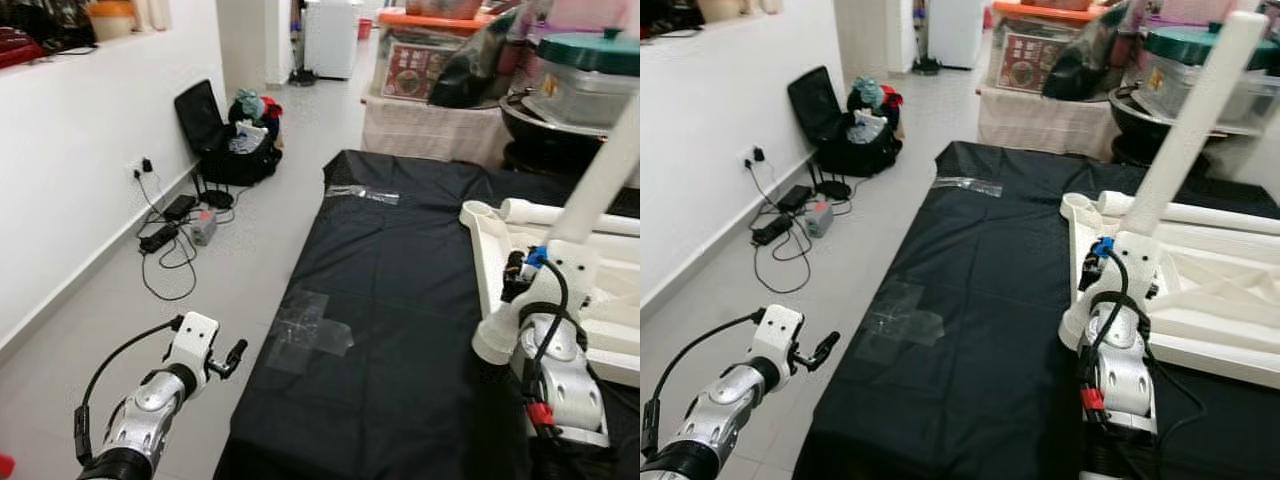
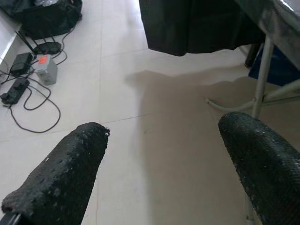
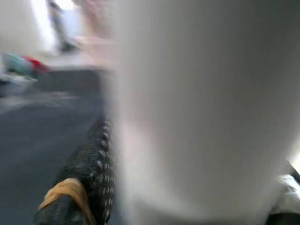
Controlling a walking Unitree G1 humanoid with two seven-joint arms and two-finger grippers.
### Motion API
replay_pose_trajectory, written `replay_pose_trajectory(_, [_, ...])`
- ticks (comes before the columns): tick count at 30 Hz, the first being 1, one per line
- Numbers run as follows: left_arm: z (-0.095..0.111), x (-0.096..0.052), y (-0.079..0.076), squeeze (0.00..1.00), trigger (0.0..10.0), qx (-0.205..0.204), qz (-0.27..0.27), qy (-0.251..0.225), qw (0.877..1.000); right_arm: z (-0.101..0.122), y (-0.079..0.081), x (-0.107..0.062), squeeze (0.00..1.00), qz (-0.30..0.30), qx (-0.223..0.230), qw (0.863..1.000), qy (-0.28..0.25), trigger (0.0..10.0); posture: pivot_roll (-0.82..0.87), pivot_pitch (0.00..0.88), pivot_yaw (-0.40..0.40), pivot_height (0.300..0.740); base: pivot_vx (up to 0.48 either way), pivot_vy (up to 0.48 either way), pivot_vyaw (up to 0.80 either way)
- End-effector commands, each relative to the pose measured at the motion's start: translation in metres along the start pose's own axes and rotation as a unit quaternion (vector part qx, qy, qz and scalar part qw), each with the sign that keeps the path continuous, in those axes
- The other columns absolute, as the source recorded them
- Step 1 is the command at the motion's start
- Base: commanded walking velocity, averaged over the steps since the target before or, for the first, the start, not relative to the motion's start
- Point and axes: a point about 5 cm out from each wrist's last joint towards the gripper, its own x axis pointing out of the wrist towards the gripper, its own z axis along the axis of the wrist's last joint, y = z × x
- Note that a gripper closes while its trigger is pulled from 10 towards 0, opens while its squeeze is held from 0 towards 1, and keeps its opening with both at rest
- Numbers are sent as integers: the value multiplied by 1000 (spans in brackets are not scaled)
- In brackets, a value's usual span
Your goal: Building children table
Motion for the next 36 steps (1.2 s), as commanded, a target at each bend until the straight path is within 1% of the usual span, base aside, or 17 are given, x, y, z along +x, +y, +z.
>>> replay_pose_trajectory(1, [-4,-1,-1,0,10000,1,-4,9,1000,11,5,4,0,43,8,999,-33,10000,31,0,-50,740,0,0,0])
replay_pose_trajectory(3, [-5,-1,-3,0,10000,1,-5,9,1000,10,9,5,0,127,3,991,-40,10000,39,0,-57,740,0,0,0])
replay_pose_trajectory(6, [-4,-1,-1,0,10000,0,-3,8,1000,5,6,6,0,165,-13,986,-32,10000,45,0,-62,740,0,0,0])
replay_pose_trajectory(7, [-4,-1,0,0,10000,1,-1,8,1000,4,4,7,0,169,-13,985,-29,1608,45,0,-62,740,0,0,0])
replay_pose_trajectory(8, [-4,-2,1,0,10000,1,1,8,1000,4,3,8,0,169,-12,985,-27,1608,45,0,-62,740,0,0,0])
replay_pose_trajectory(9, [-4,-2,2,0,10000,1,1,9,1000,4,3,8,0,169,-10,985,-27,0,45,0,-62,740,0,0,0])
replay_pose_trajectory(15, [-6,-3,2,0,10000,2,2,11,1000,-3,-5,9,0,129,-25,991,-12,0,48,0,-62,740,0,0,0])
replay_pose_trajectory(17, [-6,-3,1,0,10000,2,0,11,1000,-15,-26,13,0,17,-57,998,28,0,42,0,-55,740,0,0,0])
replay_pose_trajectory(18, [-6,-3,1,0,10000,2,0,11,1000,-15,-26,13,0,17,-57,998,28,0,42,0,-55,740,0,0,0])
replay_pose_trajectory(21, [-4,-2,1,0,10000,4,-1,10,1000,-21,-62,0,0,-206,-40,976,61,0,39,0,-51,740,0,0,0])
replay_pose_trajectory(26, [-4,-1,1,0,10000,4,-1,10,1000,-21,-65,-4,0,-231,-32,970,62,0,37,0,-51,740,0,0,0])
replay_pose_trajectory(28, [-5,-1,0,0,10000,4,-2,11,1000,-21,-40,-22,0,-244,-17,968,62,0,31,0,-47,740,0,0,0])
replay_pose_trajectory(30, [-5,-1,0,0,10000,4,-2,11,1000,-21,-40,-22,0,-244,-17,968,62,0,31,0,-47,740,0,0,0])
replay_pose_trajectory(31, [-5,-1,0,0,10000,4,-2,11,1000,-20,-25,-27,0,-225,-11,972,62,4667,32,0,-48,740,0,0,0])
replay_pose_trajectory(33, [-5,-1,0,0,10000,4,-2,11,1000,-20,-25,-27,0,-225,-11,972,62,4667,32,0,-48,740,0,0,0])
replay_pose_trajectory(34, [-5,-1,-1,0,10000,4,-3,11,1000,-17,-12,-27,0,-188,-2,981,50,10000,34,0,-53,740,0,0,0])
replay_pose_trajectory(36, [-5,-1,-1,0,10000,4,-3,11,1000,-17,-12,-27,0,-188,-2,981,50,10000,34,0,-53,740,0,0,0])
